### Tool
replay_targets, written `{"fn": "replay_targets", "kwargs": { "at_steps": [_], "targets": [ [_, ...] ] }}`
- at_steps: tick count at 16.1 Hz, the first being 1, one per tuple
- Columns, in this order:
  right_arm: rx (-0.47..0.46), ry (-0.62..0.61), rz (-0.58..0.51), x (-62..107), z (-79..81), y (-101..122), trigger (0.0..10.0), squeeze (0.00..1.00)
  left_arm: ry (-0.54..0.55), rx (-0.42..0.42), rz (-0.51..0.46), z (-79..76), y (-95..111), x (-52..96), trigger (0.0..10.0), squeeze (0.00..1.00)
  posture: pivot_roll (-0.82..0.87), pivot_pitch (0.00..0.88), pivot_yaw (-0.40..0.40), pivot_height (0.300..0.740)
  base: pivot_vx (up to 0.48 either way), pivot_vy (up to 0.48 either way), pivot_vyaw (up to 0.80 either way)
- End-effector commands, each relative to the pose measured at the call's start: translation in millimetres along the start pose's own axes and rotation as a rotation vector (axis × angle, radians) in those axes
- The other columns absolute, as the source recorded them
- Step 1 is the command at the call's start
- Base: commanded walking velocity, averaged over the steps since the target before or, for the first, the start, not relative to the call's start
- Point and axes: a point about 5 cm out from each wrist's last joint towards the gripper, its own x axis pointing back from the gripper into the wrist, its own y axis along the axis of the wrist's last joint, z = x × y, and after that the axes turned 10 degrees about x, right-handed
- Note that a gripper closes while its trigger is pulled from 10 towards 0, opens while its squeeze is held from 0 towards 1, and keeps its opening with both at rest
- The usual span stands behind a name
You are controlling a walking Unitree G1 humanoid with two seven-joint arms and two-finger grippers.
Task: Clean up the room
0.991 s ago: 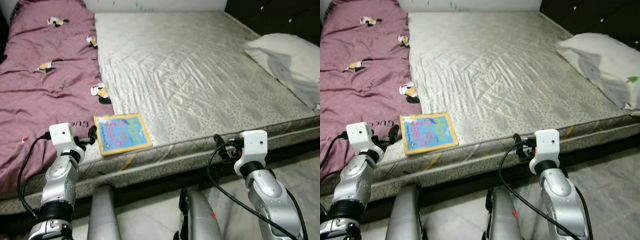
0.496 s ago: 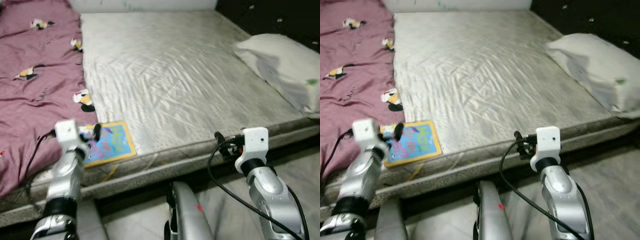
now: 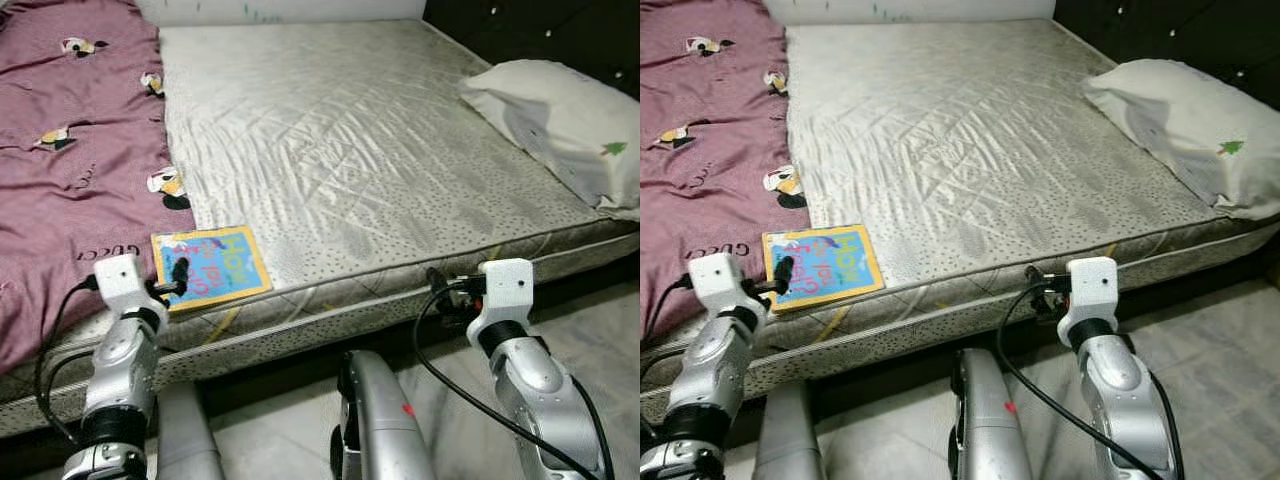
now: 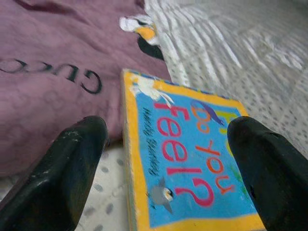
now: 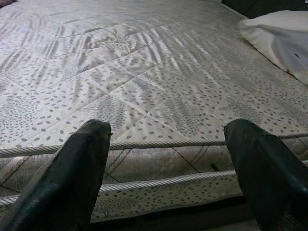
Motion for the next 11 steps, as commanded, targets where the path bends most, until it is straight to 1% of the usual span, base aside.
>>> {"fn": "replay_targets", "kwargs": {
  "at_steps": [1,4,5,6,7,11],
  "targets": [
    [0.005,0.005,-0.003,-1.6,-1.3,1.3,10.0,0.00,0.011,0.007,-0.026,1.4,3.9,1.0,10.0,0.00,-0.12,0.023,-0.081,0.533,0.000,0.000,0.00],
    [0.004,0.005,-0.004,-2.3,-1.8,1.3,10.0,0.00,0.028,0.008,-0.020,5.0,3.3,1.9,10.0,0.00,-0.12,0.023,-0.082,0.500,0.000,0.000,0.00],
    [0.005,0.002,-0.005,-2.5,-2.2,1.4,10.0,0.00,0.021,0.020,0.012,5.9,0.7,1.4,10.0,0.00,-0.12,0.023,-0.082,0.490,0.000,0.000,0.00],
    [0.005,0.002,-0.005,-2.6,-2.3,1.4,10.0,0.00,0.018,0.022,0.018,5.8,0.1,1.3,10.0,0.00,-0.12,0.023,-0.082,0.490,0.000,0.000,0.00],
    [0.007,-0.002,-0.004,-2.6,-3.1,1.5,10.0,0.00,-0.008,0.023,0.038,4.4,-0.4,-0.9,10.0,0.00,-0.12,0.023,-0.083,0.490,0.000,0.000,0.00],
    [0.014,-0.003,-0.006,-1.5,-5.2,2.6,10.0,0.00,-0.006,0.054,0.095,5.7,-5.2,-7.6,10.0,0.00,-0.14,0.022,-0.086,0.490,0.000,0.000,0.00]
  ]
}}
